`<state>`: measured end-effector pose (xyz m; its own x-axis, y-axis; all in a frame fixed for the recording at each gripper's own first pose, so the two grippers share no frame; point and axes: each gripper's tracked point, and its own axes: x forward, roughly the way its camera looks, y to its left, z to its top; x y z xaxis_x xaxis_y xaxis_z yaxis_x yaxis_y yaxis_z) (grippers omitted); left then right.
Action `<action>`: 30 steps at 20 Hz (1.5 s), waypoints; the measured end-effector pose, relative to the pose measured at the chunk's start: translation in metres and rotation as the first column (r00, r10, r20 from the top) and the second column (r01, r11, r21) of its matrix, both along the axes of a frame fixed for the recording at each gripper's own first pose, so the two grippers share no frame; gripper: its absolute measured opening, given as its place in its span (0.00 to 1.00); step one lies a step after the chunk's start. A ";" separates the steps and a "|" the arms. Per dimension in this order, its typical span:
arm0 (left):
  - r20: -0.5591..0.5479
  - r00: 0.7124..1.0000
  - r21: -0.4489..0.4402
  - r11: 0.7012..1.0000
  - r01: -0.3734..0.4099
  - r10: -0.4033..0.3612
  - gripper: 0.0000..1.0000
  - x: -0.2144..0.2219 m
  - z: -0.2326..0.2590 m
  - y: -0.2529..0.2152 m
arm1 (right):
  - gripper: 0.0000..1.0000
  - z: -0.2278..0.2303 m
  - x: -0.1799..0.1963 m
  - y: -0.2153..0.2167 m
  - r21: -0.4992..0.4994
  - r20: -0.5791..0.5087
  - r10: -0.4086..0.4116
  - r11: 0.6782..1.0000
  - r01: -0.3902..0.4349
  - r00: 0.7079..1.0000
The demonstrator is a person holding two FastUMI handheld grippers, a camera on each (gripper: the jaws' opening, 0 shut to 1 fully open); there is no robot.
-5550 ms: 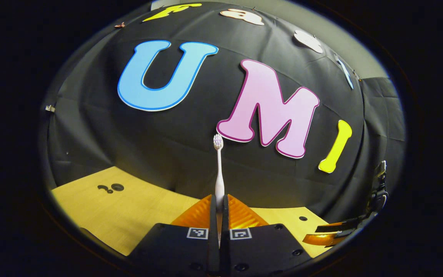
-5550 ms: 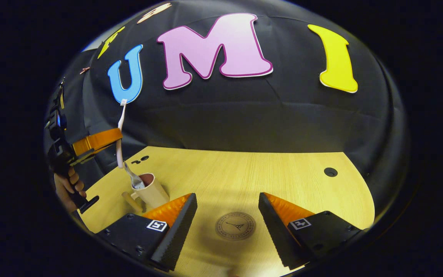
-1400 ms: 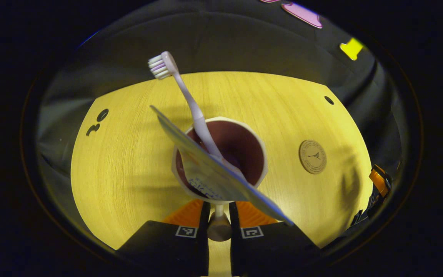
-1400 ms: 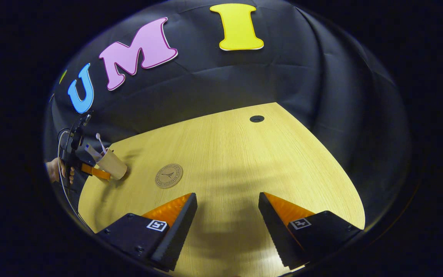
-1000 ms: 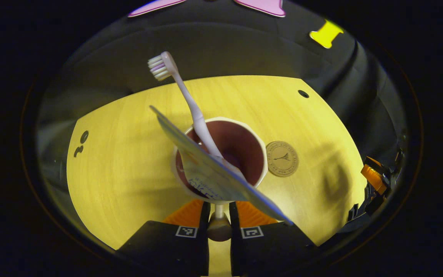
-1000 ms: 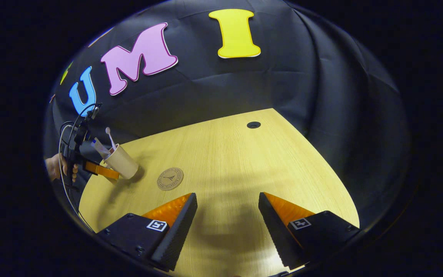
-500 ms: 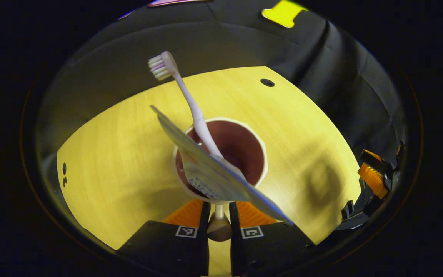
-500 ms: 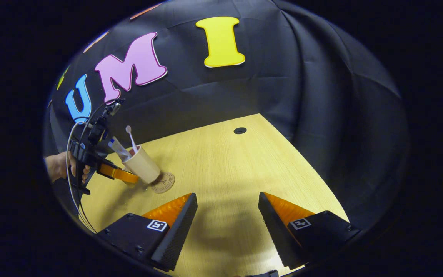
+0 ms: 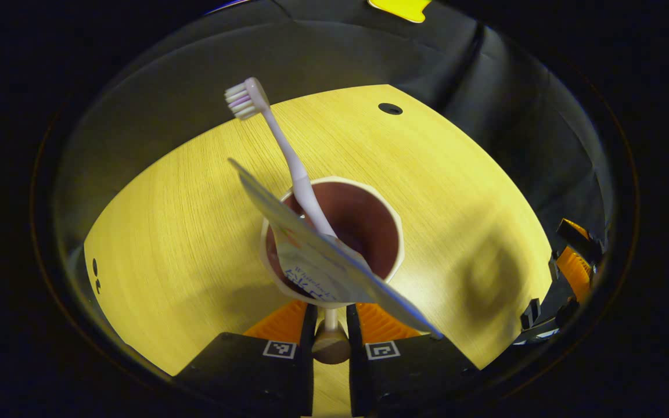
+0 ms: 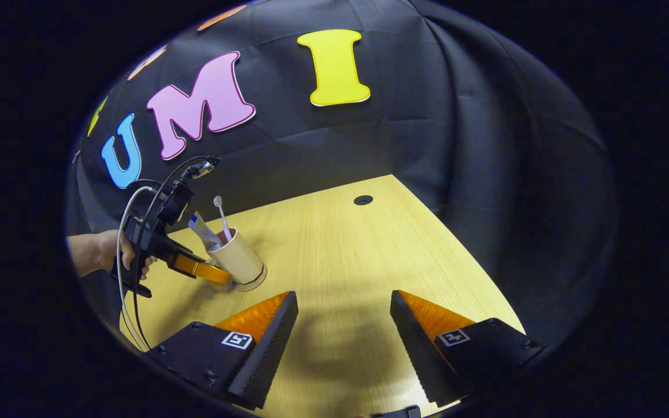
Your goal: Put the toothbrush and toothpaste on the desktop into the cup, then pick up the cup and place it on the coaster on the desktop.
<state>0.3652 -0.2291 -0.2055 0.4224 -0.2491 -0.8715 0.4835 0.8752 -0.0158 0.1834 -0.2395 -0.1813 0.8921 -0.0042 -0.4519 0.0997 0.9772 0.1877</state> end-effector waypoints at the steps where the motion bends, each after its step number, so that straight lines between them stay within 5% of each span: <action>1: 0.003 1.000 0.005 1.000 -0.001 0.001 0.30 0.000 0.001 -0.001 | 0.99 0.000 0.000 0.001 0.000 -0.001 0.002 1.000 -0.002 1.000; 3: 0.019 1.000 0.003 1.000 0.000 0.000 0.36 0.002 0.006 -0.001 | 0.99 0.002 0.000 0.004 0.004 0.004 0.009 1.000 -0.009 1.000; 6: 0.047 0.999 0.007 1.000 -0.011 0.011 0.32 0.002 0.015 0.004 | 0.99 0.005 0.001 0.010 0.001 0.009 0.024 1.000 -0.024 1.000; 7: 0.056 0.998 -0.004 1.000 -0.016 0.016 0.54 0.000 0.020 0.005 | 0.99 0.006 0.000 0.011 -0.002 0.011 0.029 1.000 -0.029 1.000; 8: 0.065 0.998 -0.020 1.000 -0.022 0.023 0.53 -0.004 0.027 0.006 | 0.99 0.008 0.000 0.013 -0.005 0.015 0.034 0.999 -0.034 0.999; 11: 0.135 0.990 -0.064 0.997 -0.037 0.045 0.99 -0.019 0.052 0.019 | 0.98 0.017 -0.004 0.022 -0.019 0.026 0.049 0.999 -0.049 0.998; 17: 0.339 0.927 -0.199 0.975 -0.099 0.163 0.98 -0.078 0.108 0.068 | 0.98 0.042 -0.022 0.051 -0.037 0.053 0.073 0.997 -0.071 0.996; 21: 0.439 0.841 -0.343 0.924 -0.170 0.318 0.99 -0.129 0.139 0.111 | 0.98 0.057 -0.046 0.079 -0.062 0.065 0.102 0.993 -0.098 0.993; 30: 0.690 0.551 -0.423 0.879 -0.219 0.469 0.98 -0.291 0.183 0.192 | 0.98 0.073 -0.139 0.154 -0.131 0.119 0.165 0.980 -0.149 0.979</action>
